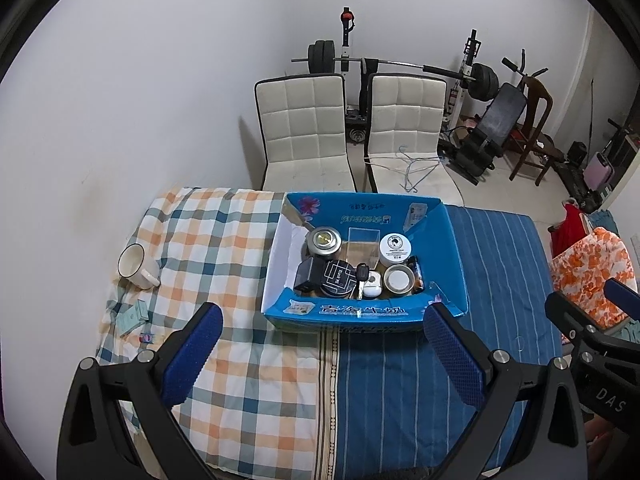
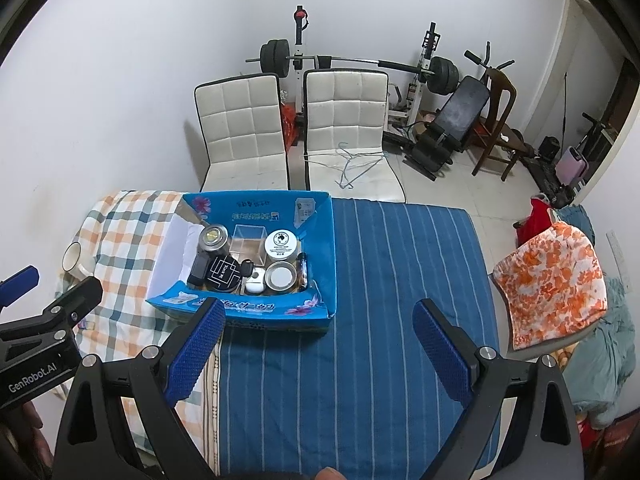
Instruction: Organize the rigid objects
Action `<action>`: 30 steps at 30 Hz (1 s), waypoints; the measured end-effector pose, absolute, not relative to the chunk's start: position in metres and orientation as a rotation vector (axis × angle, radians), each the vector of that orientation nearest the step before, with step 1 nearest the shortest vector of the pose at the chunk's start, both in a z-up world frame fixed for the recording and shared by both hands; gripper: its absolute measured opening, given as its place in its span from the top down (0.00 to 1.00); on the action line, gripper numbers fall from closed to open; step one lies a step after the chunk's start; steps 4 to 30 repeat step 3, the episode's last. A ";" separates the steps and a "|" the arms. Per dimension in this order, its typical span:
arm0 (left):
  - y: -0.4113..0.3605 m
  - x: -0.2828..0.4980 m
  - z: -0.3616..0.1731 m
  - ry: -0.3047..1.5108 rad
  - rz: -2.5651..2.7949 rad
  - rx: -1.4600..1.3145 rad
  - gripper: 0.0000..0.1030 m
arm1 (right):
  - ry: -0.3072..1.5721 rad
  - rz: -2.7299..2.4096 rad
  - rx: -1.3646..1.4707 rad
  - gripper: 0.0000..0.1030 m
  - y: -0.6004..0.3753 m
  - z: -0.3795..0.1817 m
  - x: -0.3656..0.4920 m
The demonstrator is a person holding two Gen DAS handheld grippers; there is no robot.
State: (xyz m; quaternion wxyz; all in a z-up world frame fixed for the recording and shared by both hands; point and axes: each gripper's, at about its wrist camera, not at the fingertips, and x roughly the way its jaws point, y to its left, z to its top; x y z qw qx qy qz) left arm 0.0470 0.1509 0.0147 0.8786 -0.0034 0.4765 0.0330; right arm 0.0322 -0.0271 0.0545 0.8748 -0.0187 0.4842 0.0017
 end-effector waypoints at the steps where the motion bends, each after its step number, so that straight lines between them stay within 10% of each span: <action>1: 0.152 0.048 0.015 0.993 0.069 -0.008 0.00 | 1.011 0.004 -0.040 0.06 -0.027 0.054 0.032; 30: 0.151 0.048 0.015 0.994 0.068 -0.009 0.00 | 1.010 0.005 -0.043 0.06 -0.028 0.055 0.032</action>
